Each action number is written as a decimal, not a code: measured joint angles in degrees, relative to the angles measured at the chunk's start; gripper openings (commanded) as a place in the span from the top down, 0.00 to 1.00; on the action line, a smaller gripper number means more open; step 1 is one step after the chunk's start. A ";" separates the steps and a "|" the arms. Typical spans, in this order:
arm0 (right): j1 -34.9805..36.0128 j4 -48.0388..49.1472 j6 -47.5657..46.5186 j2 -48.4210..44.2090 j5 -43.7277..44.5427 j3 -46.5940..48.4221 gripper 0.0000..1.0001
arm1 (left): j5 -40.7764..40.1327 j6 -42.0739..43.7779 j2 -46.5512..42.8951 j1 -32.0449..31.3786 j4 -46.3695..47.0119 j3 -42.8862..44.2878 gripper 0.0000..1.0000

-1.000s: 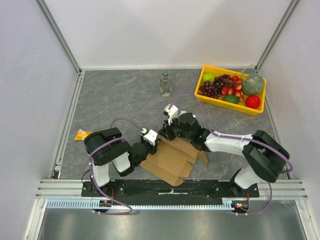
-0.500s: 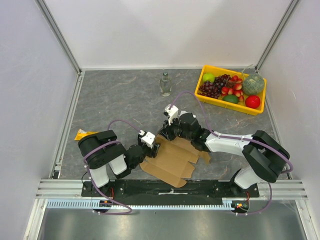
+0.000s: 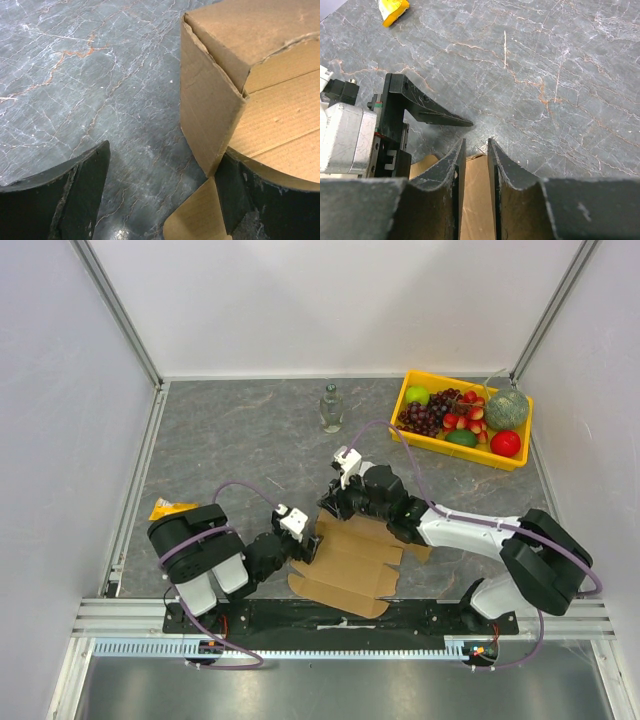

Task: Fold the paper box

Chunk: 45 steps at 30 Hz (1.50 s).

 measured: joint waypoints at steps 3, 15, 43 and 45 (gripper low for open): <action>0.00 -0.72 -0.02 -0.90 0.02 0.00 0.71 | 0.28 -0.09 -0.48 -0.13 -0.24 -0.37 0.11; 0.00 -2.40 -0.26 -4.33 -0.50 -0.76 0.72 | 2.56 -0.74 -2.56 -0.61 -2.19 -0.76 0.05; 0.13 -4.72 -0.61 -6.45 -2.82 -2.69 0.80 | 6.14 -1.99 -27.67 -0.66 -13.00 -1.31 0.02; 0.17 -4.68 -0.37 -6.45 -2.86 -2.97 0.81 | 6.10 -1.99 -30.16 -0.66 -15.76 -1.31 0.02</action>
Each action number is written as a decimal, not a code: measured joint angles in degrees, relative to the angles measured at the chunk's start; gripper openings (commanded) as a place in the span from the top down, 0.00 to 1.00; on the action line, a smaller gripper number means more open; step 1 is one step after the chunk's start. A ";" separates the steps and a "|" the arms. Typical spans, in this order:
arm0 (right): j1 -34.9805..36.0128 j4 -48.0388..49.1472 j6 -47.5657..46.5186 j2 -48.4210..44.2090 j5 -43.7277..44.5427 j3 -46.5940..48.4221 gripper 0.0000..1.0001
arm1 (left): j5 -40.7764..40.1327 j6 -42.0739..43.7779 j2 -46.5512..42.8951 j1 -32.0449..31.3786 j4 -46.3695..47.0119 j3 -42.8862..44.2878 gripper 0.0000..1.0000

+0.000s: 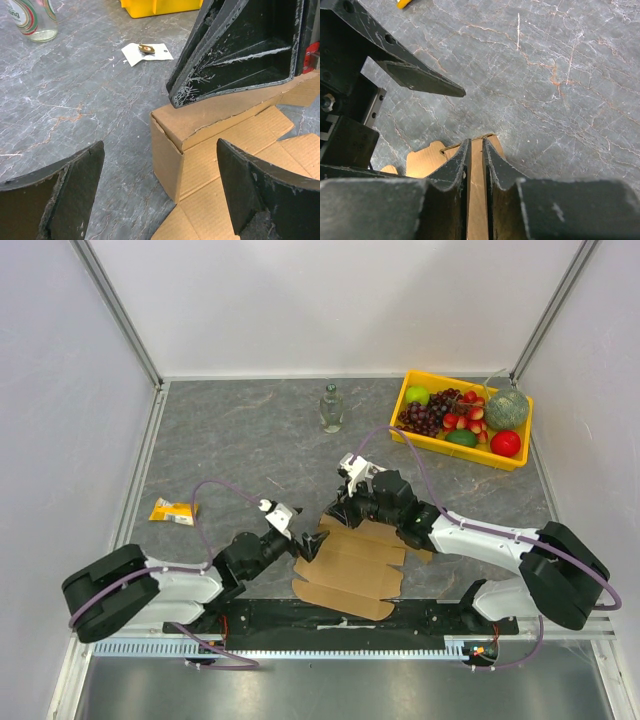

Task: Fold the paper box

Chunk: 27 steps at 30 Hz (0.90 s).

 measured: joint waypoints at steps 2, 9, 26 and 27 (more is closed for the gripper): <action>0.07 0.00 0.24 0.00 -0.04 -0.24 0.82 | 0.00 0.00 -3.13 0.00 -3.41 0.00 0.01; 0.92 0.37 0.68 0.00 -0.22 -0.85 0.84 | 1.68 -0.44 -14.88 0.00 -14.36 -0.09 0.02; 3.98 0.79 0.42 -0.07 0.24 -3.61 0.85 | -0.98 -4.50 -34.91 0.00 -29.33 -0.22 0.14; 4.22 0.79 0.33 -0.09 0.35 -3.72 0.85 | -1.36 -4.63 -35.06 0.00 -29.57 -0.22 0.14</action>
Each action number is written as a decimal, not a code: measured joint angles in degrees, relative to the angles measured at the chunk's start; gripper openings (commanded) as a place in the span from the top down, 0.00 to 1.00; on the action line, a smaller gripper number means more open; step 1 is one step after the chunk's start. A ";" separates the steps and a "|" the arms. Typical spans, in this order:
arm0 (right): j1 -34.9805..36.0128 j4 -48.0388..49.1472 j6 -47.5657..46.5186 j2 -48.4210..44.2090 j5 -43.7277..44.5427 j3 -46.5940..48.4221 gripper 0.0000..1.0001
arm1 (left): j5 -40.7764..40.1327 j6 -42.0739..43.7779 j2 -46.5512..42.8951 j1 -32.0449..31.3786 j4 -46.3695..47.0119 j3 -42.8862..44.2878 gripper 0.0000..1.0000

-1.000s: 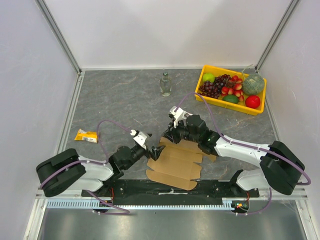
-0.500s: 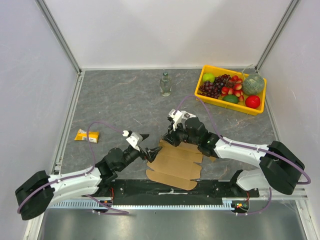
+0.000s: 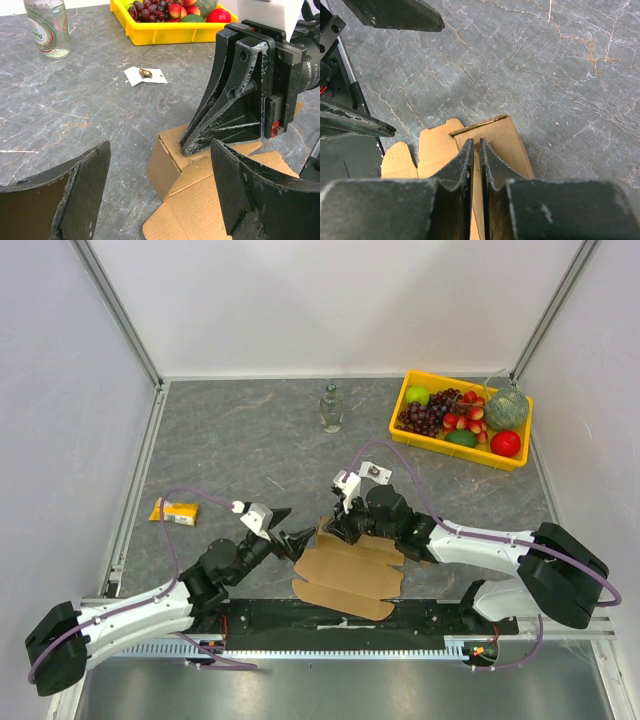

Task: Fold the paper box

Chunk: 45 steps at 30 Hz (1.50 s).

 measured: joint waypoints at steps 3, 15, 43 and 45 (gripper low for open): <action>0.50 0.02 -0.31 -0.02 0.61 -0.09 0.85 | -0.50 -0.39 -0.11 0.00 -0.61 0.00 0.15; 0.74 0.00 -0.83 -0.11 1.66 -0.09 0.77 | -3.43 -1.86 -0.09 0.00 -4.02 0.00 0.15; 4.42 -33.11 8.70 -29.92 19.02 5.33 0.73 | -7.78 -2.47 -4.33 0.00 -15.80 5.53 0.12; 7.21 -35.71 11.41 -33.73 20.83 4.28 0.71 | -7.85 -2.51 -4.35 0.00 -15.96 5.53 0.12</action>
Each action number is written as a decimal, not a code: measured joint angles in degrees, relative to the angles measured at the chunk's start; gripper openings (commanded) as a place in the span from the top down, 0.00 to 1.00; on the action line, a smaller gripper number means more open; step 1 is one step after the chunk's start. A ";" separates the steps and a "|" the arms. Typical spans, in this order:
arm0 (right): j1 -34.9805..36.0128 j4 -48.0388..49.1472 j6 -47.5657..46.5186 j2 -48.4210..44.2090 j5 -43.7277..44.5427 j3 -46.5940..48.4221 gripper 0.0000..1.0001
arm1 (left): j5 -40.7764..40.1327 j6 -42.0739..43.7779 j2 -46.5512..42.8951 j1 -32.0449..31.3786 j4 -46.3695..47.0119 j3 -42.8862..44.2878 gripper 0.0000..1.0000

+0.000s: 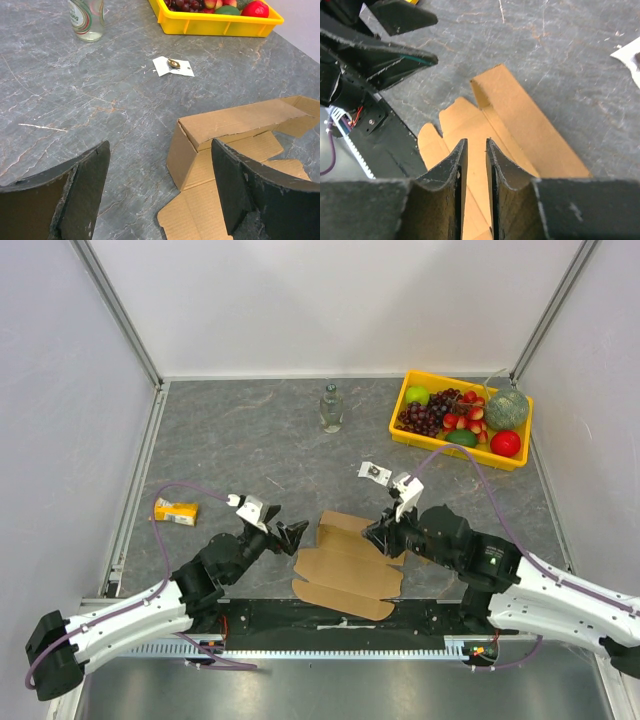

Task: Fold the paper box

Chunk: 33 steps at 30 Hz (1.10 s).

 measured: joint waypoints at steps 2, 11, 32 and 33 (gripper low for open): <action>2.56 -1.81 2.40 -1.92 1.64 -0.85 0.70 | -0.02 -0.15 0.02 0.00 -0.20 0.00 0.11; 18.47 -2.29 9.88 8.98 13.60 -2.49 0.65 | -1.14 -1.60 1.38 0.00 -0.85 0.00 0.08; 26.53 8.39 30.45 24.35 29.51 -14.91 0.49 | -2.14 -2.51 -2.54 0.00 -3.54 -0.02 0.08; 26.56 8.83 30.42 24.98 29.57 -14.91 0.49 | -2.38 -2.54 -2.71 0.00 -3.58 -0.02 0.08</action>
